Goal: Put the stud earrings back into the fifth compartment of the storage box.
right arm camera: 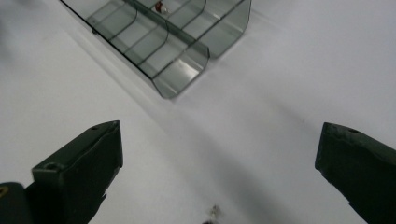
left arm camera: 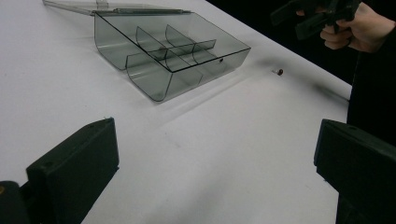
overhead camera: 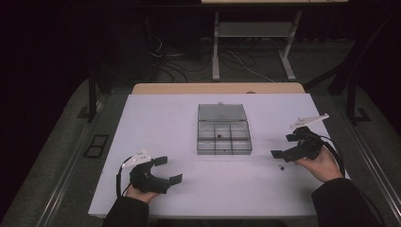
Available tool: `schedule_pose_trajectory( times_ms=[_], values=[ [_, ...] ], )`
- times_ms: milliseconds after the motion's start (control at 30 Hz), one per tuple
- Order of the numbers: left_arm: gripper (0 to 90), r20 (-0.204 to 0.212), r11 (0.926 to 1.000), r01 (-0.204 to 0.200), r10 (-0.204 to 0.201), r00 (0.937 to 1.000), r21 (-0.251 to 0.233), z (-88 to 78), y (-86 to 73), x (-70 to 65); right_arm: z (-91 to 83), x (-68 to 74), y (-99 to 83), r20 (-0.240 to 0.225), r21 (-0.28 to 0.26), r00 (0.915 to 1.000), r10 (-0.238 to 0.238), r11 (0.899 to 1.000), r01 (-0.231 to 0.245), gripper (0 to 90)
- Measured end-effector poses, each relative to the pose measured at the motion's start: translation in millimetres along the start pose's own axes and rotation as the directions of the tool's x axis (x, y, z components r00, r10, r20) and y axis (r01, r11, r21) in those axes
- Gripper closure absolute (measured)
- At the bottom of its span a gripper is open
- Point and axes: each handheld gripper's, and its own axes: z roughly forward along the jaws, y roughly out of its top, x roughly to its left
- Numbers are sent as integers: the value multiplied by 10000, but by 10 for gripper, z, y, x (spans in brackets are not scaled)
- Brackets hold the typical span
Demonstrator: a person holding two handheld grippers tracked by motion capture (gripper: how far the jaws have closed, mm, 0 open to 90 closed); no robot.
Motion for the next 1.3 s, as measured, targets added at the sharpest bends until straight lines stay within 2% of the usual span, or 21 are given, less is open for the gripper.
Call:
schedule_pose_trajectory(
  times_ms=[433, 500, 767, 800, 833, 1000, 1033, 1100, 1200, 1300],
  values=[
    [0, 10, 10000, 4, -4, 10000, 19, 1, -2, -2, 56, -28, -314, -6, 558, 9998, 207, 9982, -206, 4],
    [0, 6, 10000, 9, -9, 10000, 19, 1, -3, -2, 66, -32, -356, -44, 626, 9997, 235, 9978, -231, 47],
    [0, 13, 10000, 9, -9, 10000, 37, 5, -4, -5, 104, -33, -459, -109, 943, 9997, 236, 9953, -224, 81],
    [0, 13, 10000, 9, -9, 10000, 37, 5, -4, -5, 108, -29, -467, -111, 981, 9998, 190, 9950, -178, 159],
    [0, 4, 10000, 14, -14, 10000, 34, 4, -4, -5, 103, -27, -471, -231, 1002, 9995, 208, 9948, -184, 197],
    [0, 12, 10000, 8, -8, 10000, 42, 4, -4, -5, 122, -18, -487, -281, 1065, 9995, 123, 9943, -92, 283],
    [0, 6, 10000, 10, -10, 10000, 38, 4, -4, -5, 133, -10, -493, -294, 1088, 9995, 71, 9941, -38, 340],
    [0, 1, 10000, 20, -20, 10000, 38, 3, -4, -2, 146, -6, -498, -287, 1162, 9996, 14, 9932, 20, 390],
    [0, 3, 10000, 15, -15, 10000, 41, 2, -4, -3, 162, 0, -503, -252, 1217, 9997, -37, 9925, 68, 423],
    [0, 9, 10000, 20, -20, 10000, 33, 4, -5, -3, 183, 15, -509, -170, 1289, 9996, -229, 9914, 249, 493]
  ],
)
